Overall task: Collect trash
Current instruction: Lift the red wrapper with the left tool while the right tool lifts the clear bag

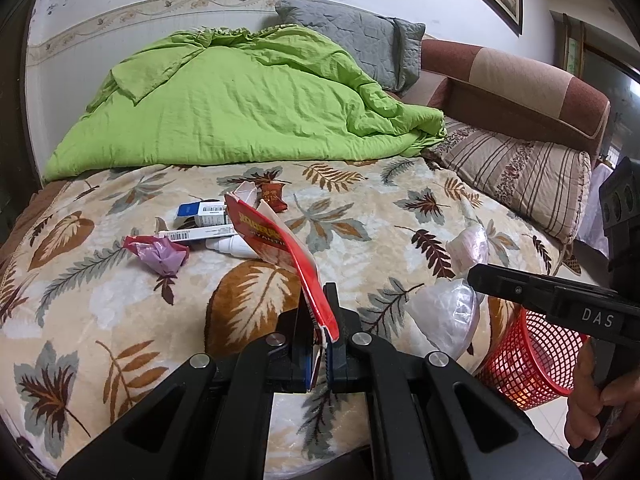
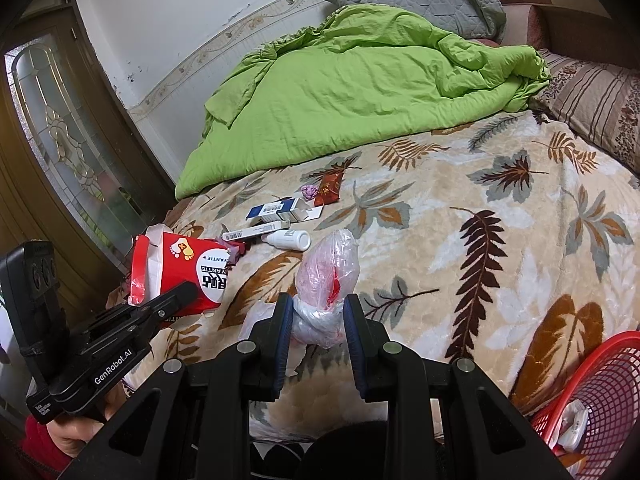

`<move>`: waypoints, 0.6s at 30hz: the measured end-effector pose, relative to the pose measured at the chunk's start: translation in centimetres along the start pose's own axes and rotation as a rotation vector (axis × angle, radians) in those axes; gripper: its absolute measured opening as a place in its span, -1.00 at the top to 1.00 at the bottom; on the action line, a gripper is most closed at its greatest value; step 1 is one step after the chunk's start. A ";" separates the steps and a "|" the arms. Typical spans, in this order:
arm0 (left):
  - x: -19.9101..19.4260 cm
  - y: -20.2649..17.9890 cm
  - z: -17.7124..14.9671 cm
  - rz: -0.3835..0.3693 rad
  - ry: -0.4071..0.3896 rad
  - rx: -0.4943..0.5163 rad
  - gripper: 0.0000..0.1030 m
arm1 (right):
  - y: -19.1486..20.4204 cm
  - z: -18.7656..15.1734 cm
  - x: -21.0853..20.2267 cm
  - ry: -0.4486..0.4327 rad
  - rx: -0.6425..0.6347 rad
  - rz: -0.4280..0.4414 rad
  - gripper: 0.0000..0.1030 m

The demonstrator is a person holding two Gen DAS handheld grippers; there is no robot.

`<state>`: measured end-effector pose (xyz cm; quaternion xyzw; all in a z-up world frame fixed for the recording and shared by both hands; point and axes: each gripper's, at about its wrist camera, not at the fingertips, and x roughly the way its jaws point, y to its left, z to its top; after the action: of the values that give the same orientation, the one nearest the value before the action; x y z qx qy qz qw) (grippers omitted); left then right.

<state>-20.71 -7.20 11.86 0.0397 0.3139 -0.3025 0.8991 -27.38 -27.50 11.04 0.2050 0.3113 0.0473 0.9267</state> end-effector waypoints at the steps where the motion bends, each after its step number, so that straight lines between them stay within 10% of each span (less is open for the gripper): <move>1: 0.0 0.0 0.0 0.000 0.000 0.000 0.93 | 0.0 0.0 0.0 0.000 0.000 0.000 0.46; 18: 0.1 -0.4 0.0 0.000 0.002 0.003 0.93 | -0.6 -0.3 -0.6 -0.006 0.012 -0.005 0.46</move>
<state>-20.92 -7.60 11.86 0.0411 0.3143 -0.3030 0.8987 -28.04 -28.11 10.86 0.2100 0.3091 0.0425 0.9266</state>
